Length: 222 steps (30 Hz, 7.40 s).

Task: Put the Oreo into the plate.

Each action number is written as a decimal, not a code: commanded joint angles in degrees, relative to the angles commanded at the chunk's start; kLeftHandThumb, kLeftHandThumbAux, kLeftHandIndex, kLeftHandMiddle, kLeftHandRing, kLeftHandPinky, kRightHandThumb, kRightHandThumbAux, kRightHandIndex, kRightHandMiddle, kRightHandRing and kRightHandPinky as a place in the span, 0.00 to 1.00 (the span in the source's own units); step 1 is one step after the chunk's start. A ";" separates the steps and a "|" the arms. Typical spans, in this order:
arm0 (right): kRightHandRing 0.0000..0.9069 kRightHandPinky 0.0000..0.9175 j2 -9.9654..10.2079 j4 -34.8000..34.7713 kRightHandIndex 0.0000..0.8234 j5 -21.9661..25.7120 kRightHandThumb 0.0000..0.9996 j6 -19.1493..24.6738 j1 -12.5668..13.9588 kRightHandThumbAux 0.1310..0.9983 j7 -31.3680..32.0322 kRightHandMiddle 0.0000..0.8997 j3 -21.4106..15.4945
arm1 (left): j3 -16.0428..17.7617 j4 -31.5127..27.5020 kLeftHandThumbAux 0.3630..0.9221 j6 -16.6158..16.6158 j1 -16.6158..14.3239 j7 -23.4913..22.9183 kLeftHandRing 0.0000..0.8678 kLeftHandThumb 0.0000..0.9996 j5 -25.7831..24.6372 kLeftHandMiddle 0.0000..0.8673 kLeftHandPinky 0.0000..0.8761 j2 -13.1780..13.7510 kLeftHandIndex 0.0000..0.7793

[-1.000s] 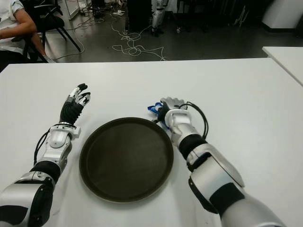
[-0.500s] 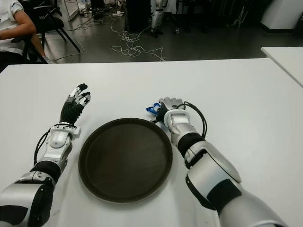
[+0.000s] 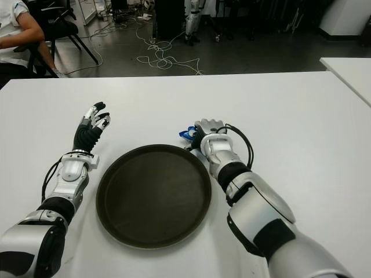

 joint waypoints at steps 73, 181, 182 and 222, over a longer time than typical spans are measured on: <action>0.41 0.48 -6.33 -3.83 0.52 0.56 0.78 -5.94 -3.63 0.63 -8.11 0.47 -1.69 | -0.75 -1.35 0.22 -0.65 0.80 -0.56 0.15 0.65 -0.26 0.12 0.23 -0.21 0.08; 0.00 0.00 -9.78 0.03 0.00 1.46 0.13 -9.73 -3.56 0.09 -4.73 0.00 -4.51 | -1.31 -1.90 0.19 -1.86 1.62 0.54 0.16 0.66 0.51 0.13 0.24 0.03 0.09; 0.00 0.00 -9.78 0.04 0.00 1.39 0.13 -9.55 -3.60 0.09 -4.68 0.00 -4.45 | -1.29 -1.88 0.19 -1.83 1.62 0.45 0.16 0.66 0.47 0.13 0.24 0.03 0.08; 0.00 0.00 -16.01 -26.30 0.00 -2.63 0.09 4.03 1.16 0.12 0.31 0.00 -5.35 | -1.20 -0.42 0.19 -1.80 0.92 0.47 0.17 0.63 0.77 0.13 0.24 0.35 0.09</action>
